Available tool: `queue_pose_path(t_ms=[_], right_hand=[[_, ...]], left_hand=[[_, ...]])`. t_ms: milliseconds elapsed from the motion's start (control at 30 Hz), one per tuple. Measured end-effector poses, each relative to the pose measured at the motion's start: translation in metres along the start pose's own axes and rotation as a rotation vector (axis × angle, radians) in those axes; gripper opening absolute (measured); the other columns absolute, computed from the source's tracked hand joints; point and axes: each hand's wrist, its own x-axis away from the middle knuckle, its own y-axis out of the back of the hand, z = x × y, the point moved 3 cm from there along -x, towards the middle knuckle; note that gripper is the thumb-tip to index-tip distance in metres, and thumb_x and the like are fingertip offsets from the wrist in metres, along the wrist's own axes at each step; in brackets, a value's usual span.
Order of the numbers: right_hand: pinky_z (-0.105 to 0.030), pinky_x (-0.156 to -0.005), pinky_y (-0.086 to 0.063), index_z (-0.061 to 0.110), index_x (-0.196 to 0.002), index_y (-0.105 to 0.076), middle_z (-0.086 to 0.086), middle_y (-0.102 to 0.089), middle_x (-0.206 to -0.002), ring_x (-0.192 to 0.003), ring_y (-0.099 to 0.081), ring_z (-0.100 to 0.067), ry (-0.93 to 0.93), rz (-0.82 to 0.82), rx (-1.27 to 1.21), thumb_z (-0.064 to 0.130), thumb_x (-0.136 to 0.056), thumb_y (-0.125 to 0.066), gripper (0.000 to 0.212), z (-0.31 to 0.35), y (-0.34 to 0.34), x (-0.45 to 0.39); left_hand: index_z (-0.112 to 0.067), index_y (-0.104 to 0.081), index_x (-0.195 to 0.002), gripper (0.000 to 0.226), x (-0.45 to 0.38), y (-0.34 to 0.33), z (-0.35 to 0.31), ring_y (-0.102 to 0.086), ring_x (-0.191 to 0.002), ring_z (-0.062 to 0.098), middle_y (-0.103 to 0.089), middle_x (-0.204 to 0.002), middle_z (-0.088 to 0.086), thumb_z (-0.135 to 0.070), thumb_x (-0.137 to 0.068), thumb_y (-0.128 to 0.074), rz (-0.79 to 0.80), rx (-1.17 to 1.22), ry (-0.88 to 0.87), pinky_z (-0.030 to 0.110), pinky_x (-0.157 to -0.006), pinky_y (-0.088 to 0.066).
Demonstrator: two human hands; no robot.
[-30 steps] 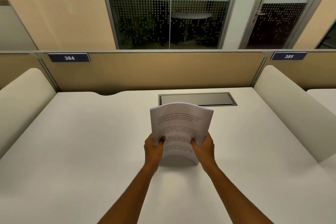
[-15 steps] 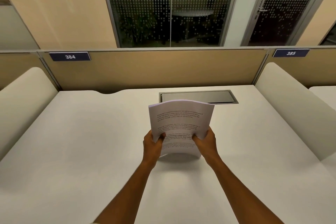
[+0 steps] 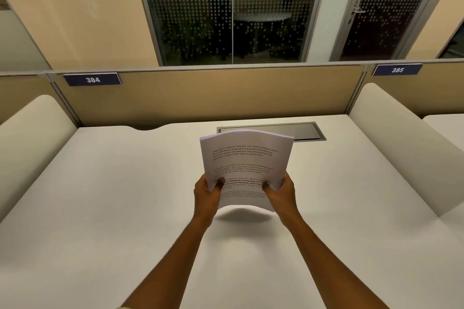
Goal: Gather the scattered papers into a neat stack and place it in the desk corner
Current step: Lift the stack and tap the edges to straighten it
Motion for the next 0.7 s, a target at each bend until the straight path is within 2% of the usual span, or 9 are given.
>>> queue_pose_path(t_ms=[167, 333, 533, 600, 700], right_hand=[[-0.041, -0.091, -0.056, 0.022, -0.132, -0.048, 0.000, -0.061, -0.120, -0.108, -0.060, -0.022, -0.065, 0.036, 0.037, 0.009, -0.082, -0.073, 0.058, -0.026, 0.002, 0.013], [-0.041, -0.092, -0.057, 0.020, -0.131, -0.050, -0.002, -0.063, -0.120, -0.109, -0.061, -0.023, -0.063, 0.061, 0.064, 0.010, -0.081, -0.073, 0.056, -0.025, 0.008, 0.007], [-0.034, -0.079, -0.061, 0.020, -0.117, -0.060, -0.001, -0.070, -0.111, -0.098, -0.068, -0.020, -0.011, 0.076, 0.009, 0.020, -0.079, -0.079, 0.043, 0.001, 0.018, -0.010], [-0.035, -0.079, -0.061, 0.022, -0.109, -0.063, 0.001, -0.072, -0.108, -0.097, -0.070, -0.019, 0.010, 0.075, -0.045, 0.018, -0.077, -0.081, 0.037, 0.013, 0.025, -0.018], [-0.024, -0.068, -0.061, 0.024, -0.101, -0.064, 0.000, -0.073, -0.103, -0.093, -0.071, -0.017, 0.049, 0.062, -0.105, 0.015, -0.074, -0.083, 0.034, 0.035, 0.038, -0.029]], left_hand=[[-0.014, -0.059, -0.125, 0.030, 0.007, 0.000, 0.023, -0.066, -0.104, 0.029, -0.068, -0.115, 0.008, -0.012, -0.095, -0.059, 0.071, -0.074, 0.094, 0.048, -0.087, -0.059], [-0.010, -0.058, -0.125, 0.030, 0.005, 0.000, 0.022, -0.065, -0.106, 0.029, -0.067, -0.117, 0.010, -0.006, -0.095, -0.055, 0.090, -0.133, 0.097, 0.045, -0.089, -0.058], [-0.004, -0.059, -0.123, 0.028, -0.012, 0.003, -0.003, -0.066, -0.104, 0.029, -0.068, -0.115, 0.013, -0.007, -0.096, -0.054, 0.168, -0.266, 0.023, 0.039, -0.087, -0.058], [-0.003, -0.060, -0.120, 0.026, -0.023, 0.008, -0.014, -0.067, -0.102, 0.030, -0.069, -0.113, 0.014, -0.009, -0.096, -0.055, 0.200, -0.344, 0.000, 0.043, -0.087, -0.058], [-0.006, -0.063, -0.115, 0.022, -0.039, 0.013, -0.035, -0.070, -0.097, 0.029, -0.071, -0.109, 0.012, -0.012, -0.096, -0.054, 0.273, -0.452, -0.058, 0.046, -0.084, -0.060]])
